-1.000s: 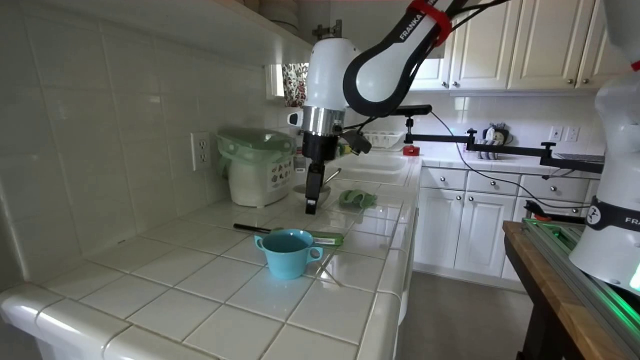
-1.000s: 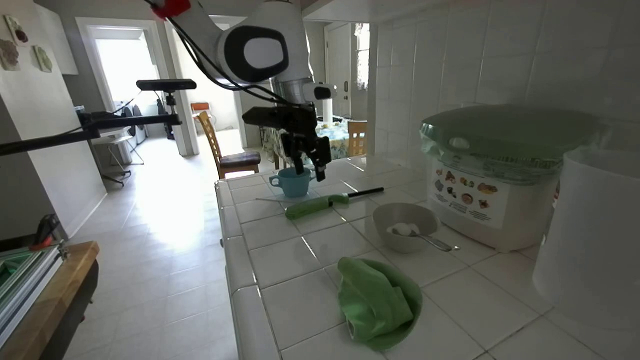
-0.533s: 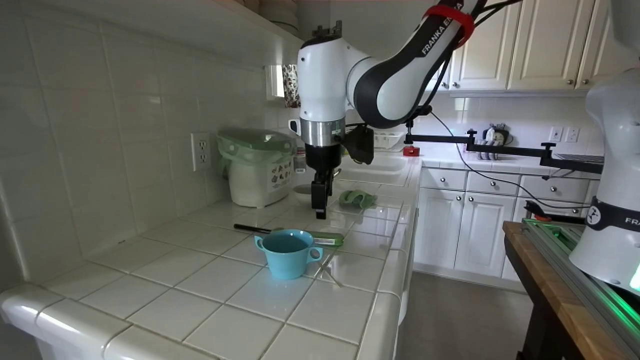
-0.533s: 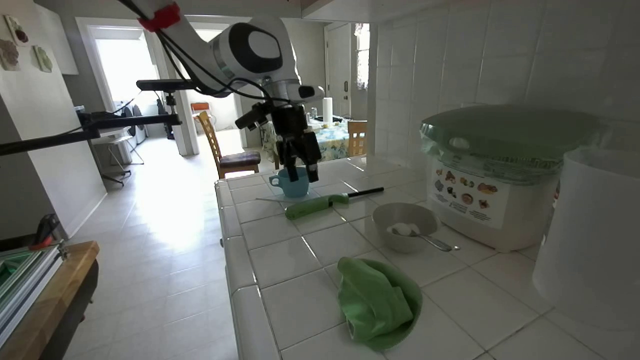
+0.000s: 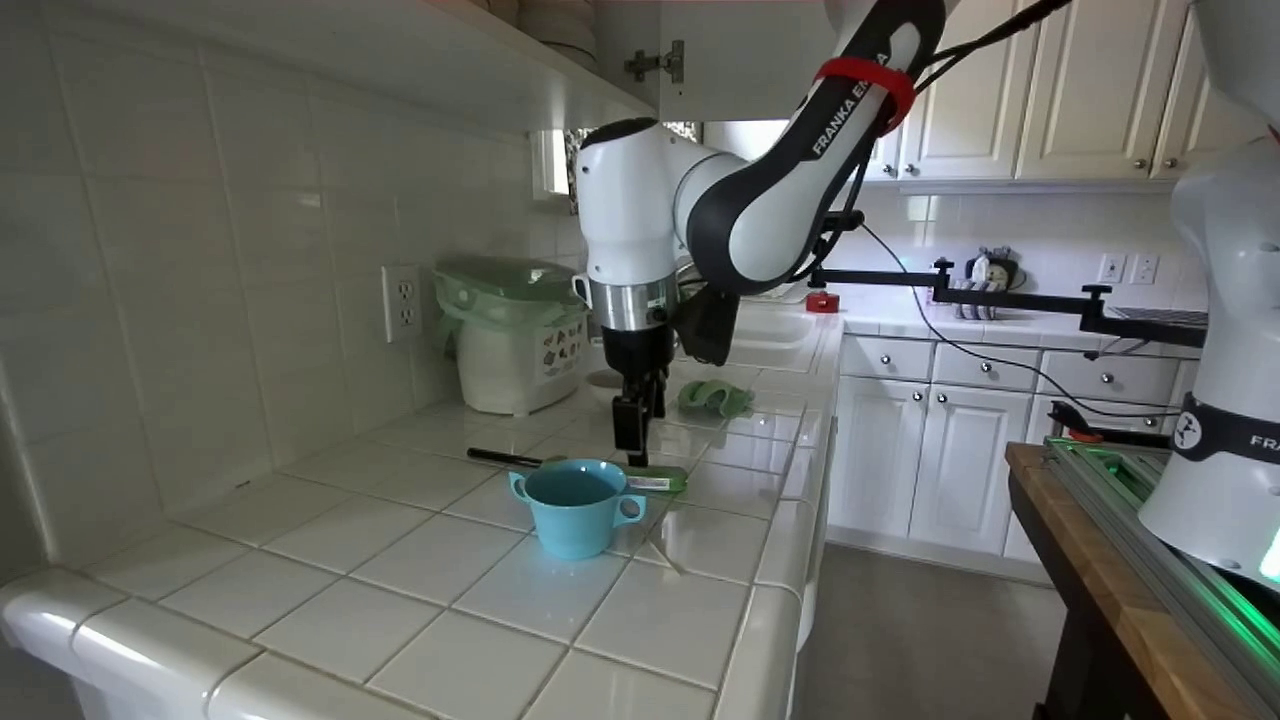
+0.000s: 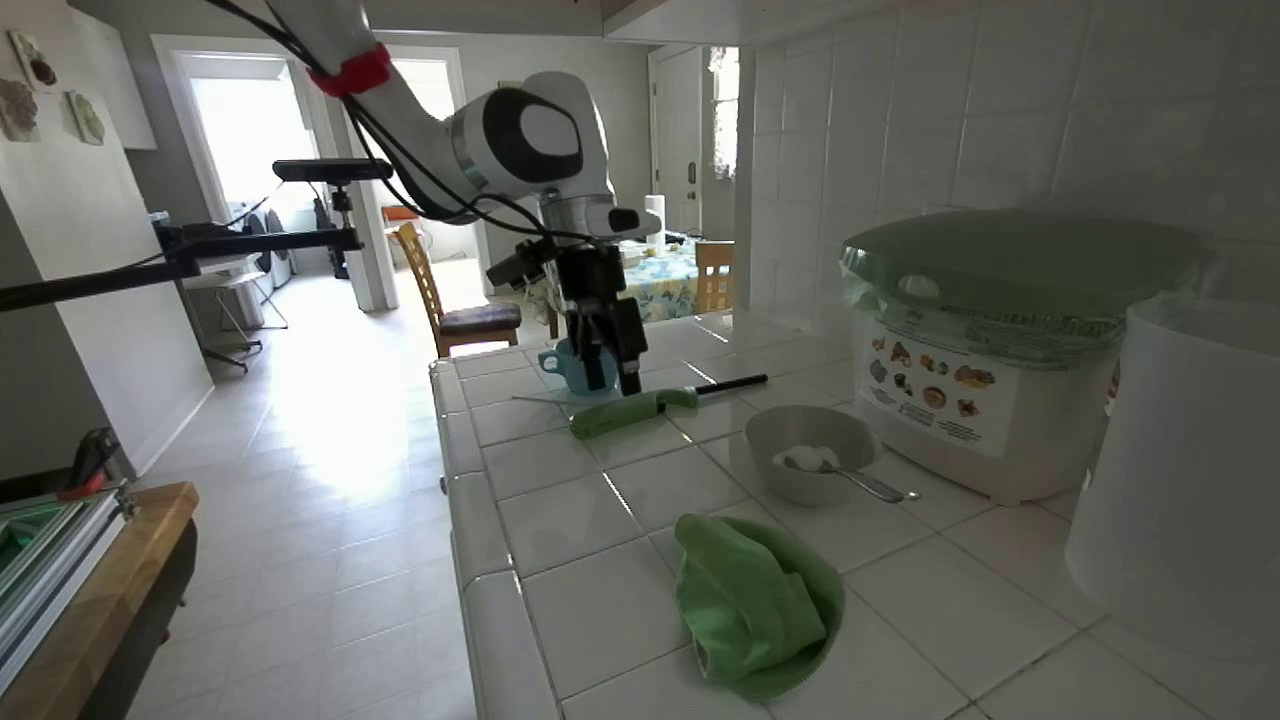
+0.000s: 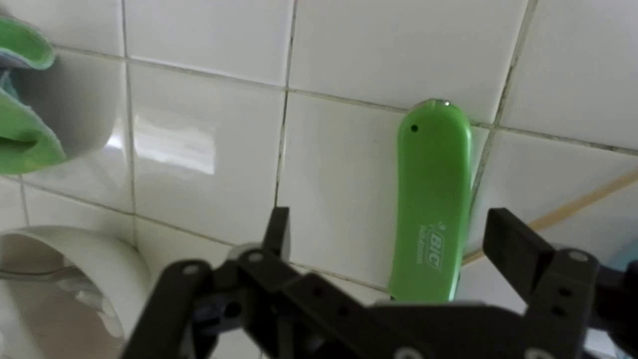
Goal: Move the lighter to the left
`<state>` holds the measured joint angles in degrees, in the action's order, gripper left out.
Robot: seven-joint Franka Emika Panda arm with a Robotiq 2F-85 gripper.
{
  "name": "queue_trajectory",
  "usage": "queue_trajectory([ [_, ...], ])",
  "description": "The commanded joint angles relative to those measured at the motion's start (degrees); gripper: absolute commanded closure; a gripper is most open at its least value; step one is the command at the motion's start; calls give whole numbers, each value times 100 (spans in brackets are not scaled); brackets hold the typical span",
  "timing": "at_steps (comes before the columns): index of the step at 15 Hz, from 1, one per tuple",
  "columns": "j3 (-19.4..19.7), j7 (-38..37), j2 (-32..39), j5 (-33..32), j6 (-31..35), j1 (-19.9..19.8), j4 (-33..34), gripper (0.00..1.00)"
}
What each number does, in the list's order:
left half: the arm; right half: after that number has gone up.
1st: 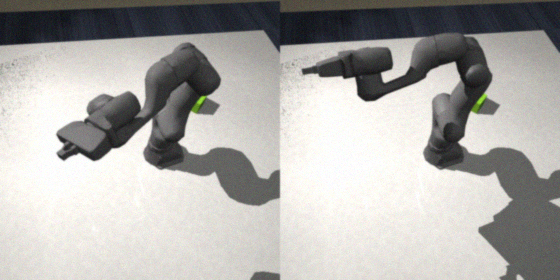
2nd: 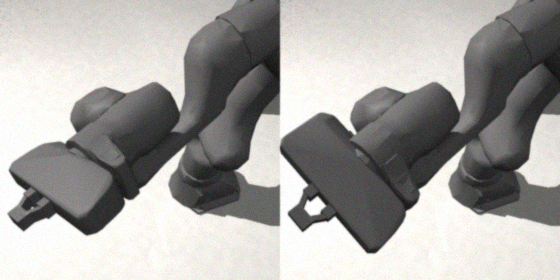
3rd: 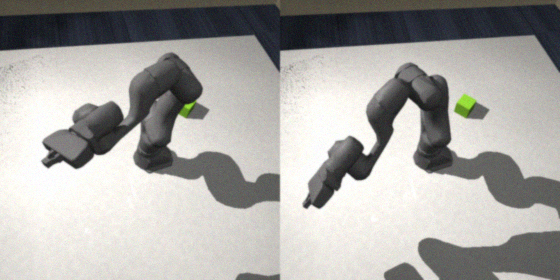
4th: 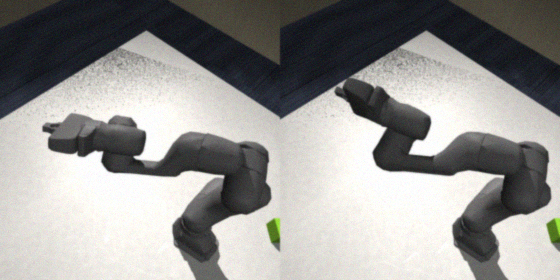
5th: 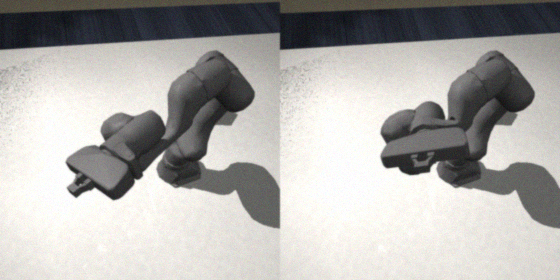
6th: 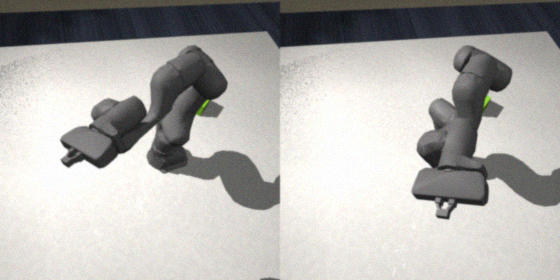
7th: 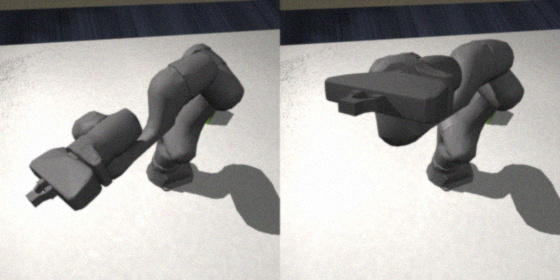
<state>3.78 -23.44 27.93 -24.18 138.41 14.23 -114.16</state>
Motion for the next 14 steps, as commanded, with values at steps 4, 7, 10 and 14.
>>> queue_trajectory([
  [4,-1,10,355,313,237,-61,298,0],
  [7,25,45,478,403,324,-69,354,8],
  [10,53,77,583,462,408,-75,390,42],
  [14,83,76,585,459,536,-40,364,73],
])
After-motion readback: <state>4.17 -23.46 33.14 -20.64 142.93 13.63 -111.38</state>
